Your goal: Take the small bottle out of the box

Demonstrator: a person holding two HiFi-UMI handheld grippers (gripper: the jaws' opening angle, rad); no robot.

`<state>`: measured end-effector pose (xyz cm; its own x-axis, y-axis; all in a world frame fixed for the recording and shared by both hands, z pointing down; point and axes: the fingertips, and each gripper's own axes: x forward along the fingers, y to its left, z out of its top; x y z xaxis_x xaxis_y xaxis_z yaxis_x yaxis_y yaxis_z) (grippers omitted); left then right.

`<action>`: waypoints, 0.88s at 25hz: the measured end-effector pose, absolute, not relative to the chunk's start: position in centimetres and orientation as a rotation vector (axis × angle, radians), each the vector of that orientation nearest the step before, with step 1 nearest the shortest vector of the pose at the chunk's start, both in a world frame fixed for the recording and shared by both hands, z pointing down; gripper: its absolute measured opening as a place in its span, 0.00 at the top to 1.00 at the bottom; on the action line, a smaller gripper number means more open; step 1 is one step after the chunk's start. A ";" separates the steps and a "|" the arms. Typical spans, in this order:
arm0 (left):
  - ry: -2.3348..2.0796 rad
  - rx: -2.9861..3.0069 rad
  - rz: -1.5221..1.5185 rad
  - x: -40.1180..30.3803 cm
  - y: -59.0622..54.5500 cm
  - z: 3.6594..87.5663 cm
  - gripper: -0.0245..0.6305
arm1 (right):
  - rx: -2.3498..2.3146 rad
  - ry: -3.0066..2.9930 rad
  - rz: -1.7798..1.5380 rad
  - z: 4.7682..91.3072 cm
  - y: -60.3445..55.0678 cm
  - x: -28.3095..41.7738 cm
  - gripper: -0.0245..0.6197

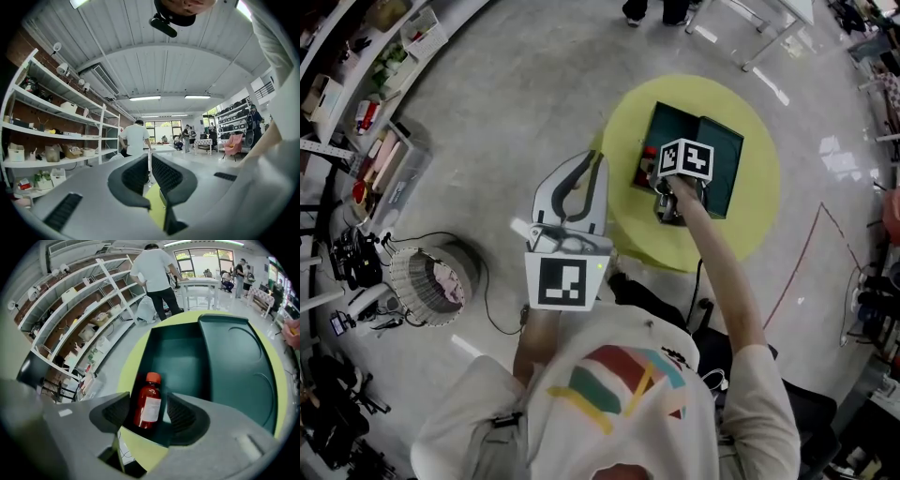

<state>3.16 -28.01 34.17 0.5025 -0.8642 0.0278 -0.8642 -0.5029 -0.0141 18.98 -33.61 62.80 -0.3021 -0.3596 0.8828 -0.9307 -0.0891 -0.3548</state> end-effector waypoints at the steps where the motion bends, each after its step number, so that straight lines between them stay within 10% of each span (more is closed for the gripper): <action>1: -1.577 2.716 0.053 3.0 -28.1 34.2 0.94 | 1.402 -1.648 1.410 63.1 -33.6 18.9 0.58; 22: -1.610 2.689 0.102 1.2 -29.7 35.8 0.94 | 1.290 -1.531 1.614 65.7 -33.1 18.3 0.64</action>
